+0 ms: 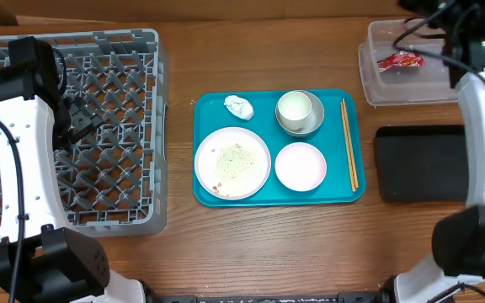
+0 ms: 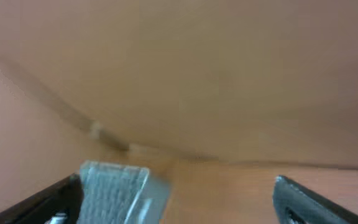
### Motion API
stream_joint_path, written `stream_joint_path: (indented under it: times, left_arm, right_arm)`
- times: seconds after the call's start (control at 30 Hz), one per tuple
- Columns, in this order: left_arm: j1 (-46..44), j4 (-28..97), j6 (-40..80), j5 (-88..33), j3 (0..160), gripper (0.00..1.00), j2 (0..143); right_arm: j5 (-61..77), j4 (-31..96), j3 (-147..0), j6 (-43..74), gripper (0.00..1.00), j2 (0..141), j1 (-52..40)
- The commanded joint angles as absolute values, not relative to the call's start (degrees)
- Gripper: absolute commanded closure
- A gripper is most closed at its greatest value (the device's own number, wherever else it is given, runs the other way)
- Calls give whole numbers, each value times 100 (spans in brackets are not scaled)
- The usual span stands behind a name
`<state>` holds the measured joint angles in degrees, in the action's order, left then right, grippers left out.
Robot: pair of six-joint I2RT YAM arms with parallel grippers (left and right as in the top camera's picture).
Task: Sort waste into correct bins and load items into the dishwasher
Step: 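Grasp the white tissue on the tray with the right gripper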
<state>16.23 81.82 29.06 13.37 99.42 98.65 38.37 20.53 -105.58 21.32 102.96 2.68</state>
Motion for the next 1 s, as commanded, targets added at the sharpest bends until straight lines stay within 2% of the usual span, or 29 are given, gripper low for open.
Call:
stream_joint_path:
  times: [0.0, 0.1, 0.23, 0.43, 0.67, 0.77, 0.97]
  left_arm:
    - [1605, 8182, 3024, 1391, 9979, 0, 9889]
    - [1605, 8182, 3024, 1391, 9979, 0, 9889]
    - [1605, 8182, 3024, 1391, 9979, 0, 9889]
    - [1605, 8182, 3024, 1391, 9979, 0, 9889]
    - [1605, 8182, 3024, 1391, 9979, 0, 9889]
    - [1605, 8182, 3024, 1391, 9979, 0, 9889]
    - [1605, 8182, 3024, 1391, 9979, 0, 9889]
  right_arm:
    - [3409, 2836, -10567, 808, 0, 10407, -574]
    - [1249, 3699, -10569, -56, 0, 10560, -1575]
    - [-974, 4248, -10569, -176, 0, 10792, -2604]
    - [-696, 4803, -10582, -158, 0, 11415, -3247]
    - [-683, 3924, -10582, -185, 0, 12178, -3605]
    - [-687, 3570, -10582, -176, 3, 12527, -3632]
    - [-1050, 3321, -10582, 89, 5, 13163, -3621]
